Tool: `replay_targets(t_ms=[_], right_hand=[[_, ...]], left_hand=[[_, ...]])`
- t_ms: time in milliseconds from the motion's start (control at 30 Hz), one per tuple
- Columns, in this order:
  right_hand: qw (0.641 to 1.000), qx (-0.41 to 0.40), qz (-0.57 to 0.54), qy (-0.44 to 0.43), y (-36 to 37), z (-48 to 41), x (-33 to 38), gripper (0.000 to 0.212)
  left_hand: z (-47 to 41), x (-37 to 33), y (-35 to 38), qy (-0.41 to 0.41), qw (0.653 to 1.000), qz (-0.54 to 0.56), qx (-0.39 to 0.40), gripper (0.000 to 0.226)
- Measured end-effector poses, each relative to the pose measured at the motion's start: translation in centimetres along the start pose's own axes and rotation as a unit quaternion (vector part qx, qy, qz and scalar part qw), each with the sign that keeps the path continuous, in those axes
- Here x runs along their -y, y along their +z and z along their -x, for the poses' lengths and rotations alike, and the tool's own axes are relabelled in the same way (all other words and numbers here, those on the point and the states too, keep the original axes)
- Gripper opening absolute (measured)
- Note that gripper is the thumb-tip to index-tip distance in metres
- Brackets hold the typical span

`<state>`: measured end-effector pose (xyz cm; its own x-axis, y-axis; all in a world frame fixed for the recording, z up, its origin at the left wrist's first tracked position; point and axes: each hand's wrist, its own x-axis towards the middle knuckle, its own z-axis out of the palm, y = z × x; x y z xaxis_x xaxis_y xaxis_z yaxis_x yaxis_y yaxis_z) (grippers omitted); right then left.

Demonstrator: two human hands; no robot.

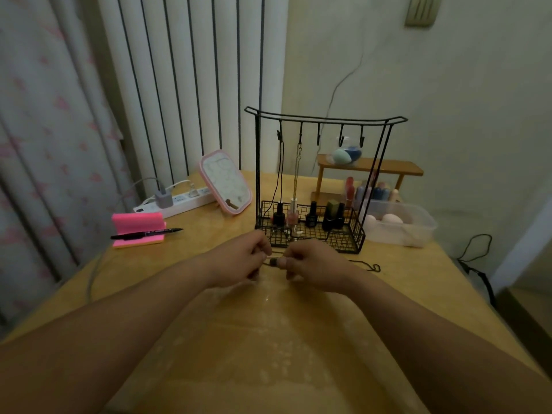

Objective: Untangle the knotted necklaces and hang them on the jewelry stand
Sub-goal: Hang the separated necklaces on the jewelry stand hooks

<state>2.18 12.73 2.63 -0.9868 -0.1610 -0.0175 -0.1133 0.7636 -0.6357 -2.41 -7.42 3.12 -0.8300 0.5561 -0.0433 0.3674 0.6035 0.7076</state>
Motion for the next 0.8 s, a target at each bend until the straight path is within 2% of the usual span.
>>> replay_targets(t_ms=[133, 333, 500, 700, 800], right_hand=[[0.997, 0.003, -0.067, 0.035, -2.5, 1.6, -0.9, 0.023], [0.990, 0.020, -0.115, 0.076, -5.2, 2.9, -1.9, 0.023], [0.996, 0.004, -0.059, 0.069, -6.8, 3.6, -1.7, 0.019], [0.997, 0.031, -0.009, 0.071, -8.2, 4.2, -1.5, 0.017], [0.995, 0.056, 0.036, 0.070, -8.5, 4.3, -1.1, 0.011]], left_hand=[[0.0, -0.4, 0.1, -0.008, 0.999, -0.051, -0.013, 0.025], [0.6, -0.3, 0.7, -0.002, 0.999, -0.039, -0.016, 0.020], [1.3, 0.2, 1.0, -0.016, 0.999, -0.027, -0.030, 0.034], [1.0, 0.7, 1.2, -0.031, 0.988, -0.053, -0.140, 0.033], [1.0, 0.8, 1.5, -0.035, 0.986, -0.079, -0.139, 0.031]])
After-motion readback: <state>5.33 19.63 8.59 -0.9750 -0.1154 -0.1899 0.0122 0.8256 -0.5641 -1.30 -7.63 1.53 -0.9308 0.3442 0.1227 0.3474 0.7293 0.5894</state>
